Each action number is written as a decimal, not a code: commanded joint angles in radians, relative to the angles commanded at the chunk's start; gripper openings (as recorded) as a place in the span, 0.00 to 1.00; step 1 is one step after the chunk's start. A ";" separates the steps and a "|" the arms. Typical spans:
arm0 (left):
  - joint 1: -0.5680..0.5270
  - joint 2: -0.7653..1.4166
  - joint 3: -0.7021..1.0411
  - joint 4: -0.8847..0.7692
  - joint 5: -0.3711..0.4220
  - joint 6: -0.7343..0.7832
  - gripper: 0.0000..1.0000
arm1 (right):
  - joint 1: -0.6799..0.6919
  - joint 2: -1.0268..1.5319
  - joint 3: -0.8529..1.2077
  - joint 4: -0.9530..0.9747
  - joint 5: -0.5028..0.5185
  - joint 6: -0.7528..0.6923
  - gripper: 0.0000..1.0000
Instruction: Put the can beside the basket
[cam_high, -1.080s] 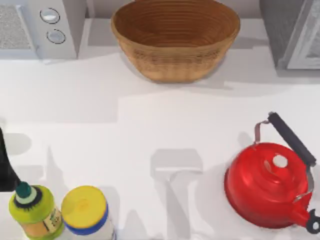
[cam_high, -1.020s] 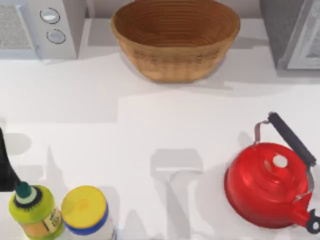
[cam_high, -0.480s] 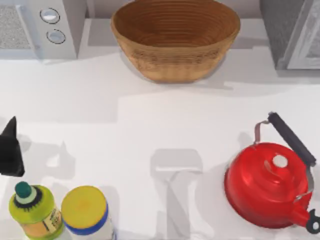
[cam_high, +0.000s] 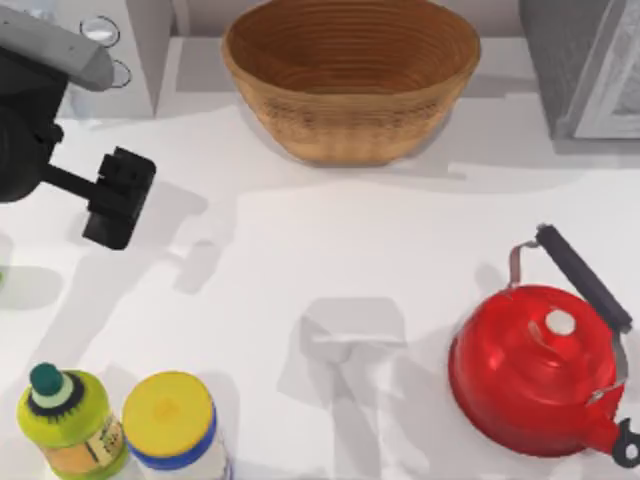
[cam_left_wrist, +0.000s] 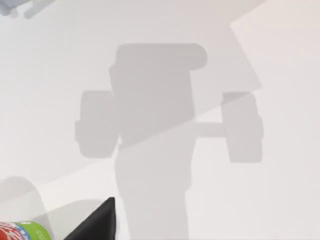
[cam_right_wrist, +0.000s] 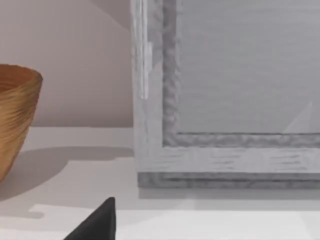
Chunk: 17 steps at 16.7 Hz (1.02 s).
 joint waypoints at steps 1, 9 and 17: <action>-0.024 0.107 0.092 -0.063 0.000 0.015 1.00 | 0.000 0.000 0.000 0.000 0.000 0.000 1.00; -0.178 0.777 0.671 -0.459 0.001 0.108 1.00 | 0.000 0.000 0.000 0.000 0.000 0.000 1.00; -0.211 0.904 0.782 -0.542 0.002 0.128 1.00 | 0.000 0.000 0.000 0.000 0.000 0.000 1.00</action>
